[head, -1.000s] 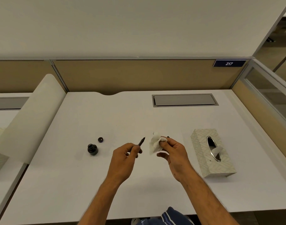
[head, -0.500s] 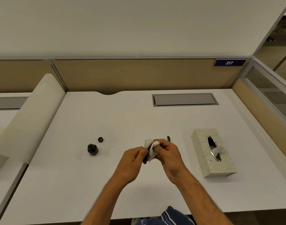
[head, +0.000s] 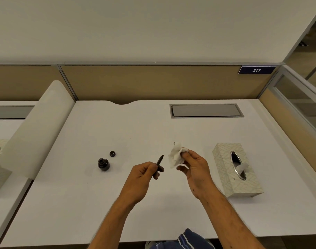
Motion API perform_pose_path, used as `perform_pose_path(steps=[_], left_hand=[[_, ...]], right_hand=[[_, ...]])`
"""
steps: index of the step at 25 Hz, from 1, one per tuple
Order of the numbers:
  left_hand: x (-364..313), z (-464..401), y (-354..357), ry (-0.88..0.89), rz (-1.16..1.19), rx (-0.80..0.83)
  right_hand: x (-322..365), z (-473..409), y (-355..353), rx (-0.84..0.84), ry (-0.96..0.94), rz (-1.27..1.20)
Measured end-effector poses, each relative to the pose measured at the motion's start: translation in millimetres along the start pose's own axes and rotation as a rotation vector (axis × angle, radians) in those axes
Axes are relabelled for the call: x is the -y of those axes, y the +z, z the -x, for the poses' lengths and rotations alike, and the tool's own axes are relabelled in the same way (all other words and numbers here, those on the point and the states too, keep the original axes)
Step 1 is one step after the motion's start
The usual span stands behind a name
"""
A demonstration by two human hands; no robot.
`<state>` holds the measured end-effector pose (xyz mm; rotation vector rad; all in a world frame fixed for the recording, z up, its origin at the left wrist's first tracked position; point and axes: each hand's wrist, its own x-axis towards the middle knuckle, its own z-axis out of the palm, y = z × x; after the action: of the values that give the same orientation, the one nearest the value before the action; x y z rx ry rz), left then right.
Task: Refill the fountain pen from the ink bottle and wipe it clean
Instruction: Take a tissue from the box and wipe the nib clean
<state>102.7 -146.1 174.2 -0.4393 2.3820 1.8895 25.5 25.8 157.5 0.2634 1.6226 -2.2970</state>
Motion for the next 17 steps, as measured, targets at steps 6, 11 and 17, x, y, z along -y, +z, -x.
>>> perform_pose_path(steps=[6, 11, 17], left_hand=[[-7, 3, 13, 0.059, -0.034, -0.067], [-9, 9, 19, 0.051, -0.099, -0.094], [-15, 20, 33, 0.039, -0.128, -0.108]], right_hand=[[-11, 15, 9, 0.216, 0.016, 0.181], [-8, 20, 4, 0.246, -0.058, 0.219], [-8, 26, -10, 0.228, -0.083, 0.195]])
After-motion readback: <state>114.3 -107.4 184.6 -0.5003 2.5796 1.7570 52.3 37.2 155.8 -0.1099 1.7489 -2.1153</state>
